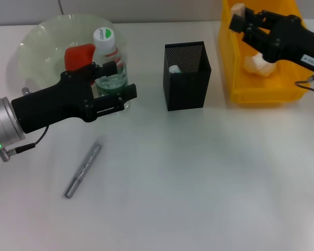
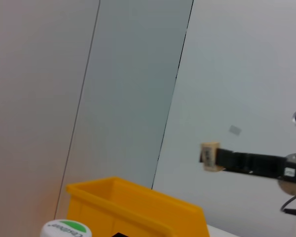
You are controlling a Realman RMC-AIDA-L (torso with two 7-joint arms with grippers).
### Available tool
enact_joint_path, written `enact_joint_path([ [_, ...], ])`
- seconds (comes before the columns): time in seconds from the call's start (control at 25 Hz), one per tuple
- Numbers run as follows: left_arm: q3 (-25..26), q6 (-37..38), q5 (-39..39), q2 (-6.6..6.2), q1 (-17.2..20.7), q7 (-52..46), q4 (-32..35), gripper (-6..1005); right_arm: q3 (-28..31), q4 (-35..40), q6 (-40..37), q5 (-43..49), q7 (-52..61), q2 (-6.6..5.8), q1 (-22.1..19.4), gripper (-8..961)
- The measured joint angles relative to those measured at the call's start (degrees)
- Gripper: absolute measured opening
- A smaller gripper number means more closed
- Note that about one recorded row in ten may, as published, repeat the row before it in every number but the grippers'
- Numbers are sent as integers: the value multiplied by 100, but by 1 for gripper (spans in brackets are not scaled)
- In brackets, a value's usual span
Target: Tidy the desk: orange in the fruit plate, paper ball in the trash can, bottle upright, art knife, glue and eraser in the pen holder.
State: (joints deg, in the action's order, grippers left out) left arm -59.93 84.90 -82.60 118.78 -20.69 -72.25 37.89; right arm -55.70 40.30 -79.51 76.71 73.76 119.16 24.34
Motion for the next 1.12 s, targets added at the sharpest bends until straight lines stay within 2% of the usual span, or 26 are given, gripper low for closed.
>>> enact_joint_path([
  [0.04,-1,0,0,1,-9,1,0,808,10,-232,226,23,-130,-7,180,262],
  [0.24,-9,-1,0,4,-46,1,-1,808,-24,-397,905,347,-214,-16,508,263],
  [0.44,-9,-15,0,5,-52,1,-12,809,-111,-704,1256,544,-476,-5,817,264],
  [0.84,-9,-62,-2,5,-105,1,-71,809,-894,-783,1682,547,-608,6,976,267],
  [1.12,-10,-62,-2,5,-111,1,-84,809,-936,-787,1731,547,-637,11,983,269],
])
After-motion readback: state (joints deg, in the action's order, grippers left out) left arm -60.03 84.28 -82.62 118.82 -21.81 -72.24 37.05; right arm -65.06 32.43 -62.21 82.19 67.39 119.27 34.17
